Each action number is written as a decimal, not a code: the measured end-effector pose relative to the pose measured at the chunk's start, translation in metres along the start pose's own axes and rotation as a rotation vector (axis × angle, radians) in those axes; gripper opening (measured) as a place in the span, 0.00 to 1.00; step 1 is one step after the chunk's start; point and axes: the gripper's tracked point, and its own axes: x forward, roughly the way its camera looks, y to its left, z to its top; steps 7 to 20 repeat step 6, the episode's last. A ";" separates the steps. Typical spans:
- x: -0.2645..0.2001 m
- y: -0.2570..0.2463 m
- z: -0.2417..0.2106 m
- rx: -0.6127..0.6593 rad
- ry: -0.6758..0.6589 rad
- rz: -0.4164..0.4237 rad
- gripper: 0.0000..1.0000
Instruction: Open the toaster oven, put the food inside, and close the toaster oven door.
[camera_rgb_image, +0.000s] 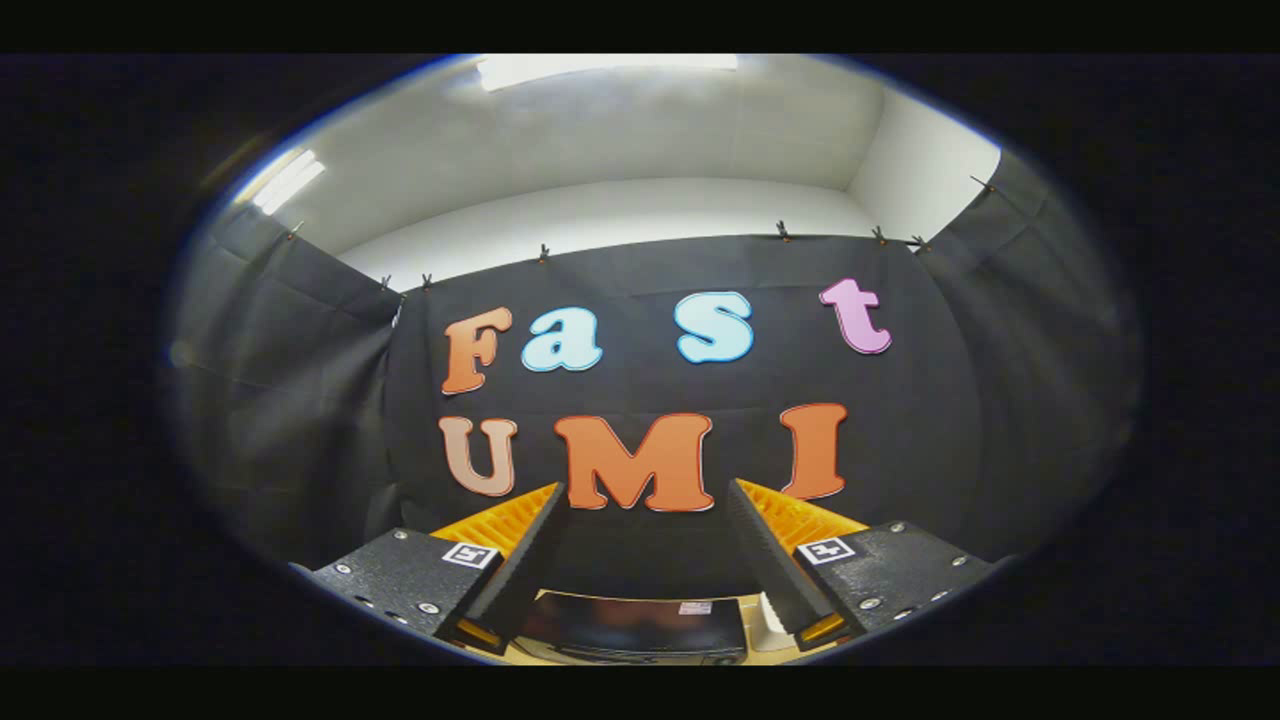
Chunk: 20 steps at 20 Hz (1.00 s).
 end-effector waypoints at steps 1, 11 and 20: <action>-0.001 0.001 -0.003 0.001 0.003 0.003 0.93; 0.000 0.006 -0.009 -0.020 0.003 0.007 0.93; 0.000 0.006 -0.009 -0.020 0.003 0.007 0.93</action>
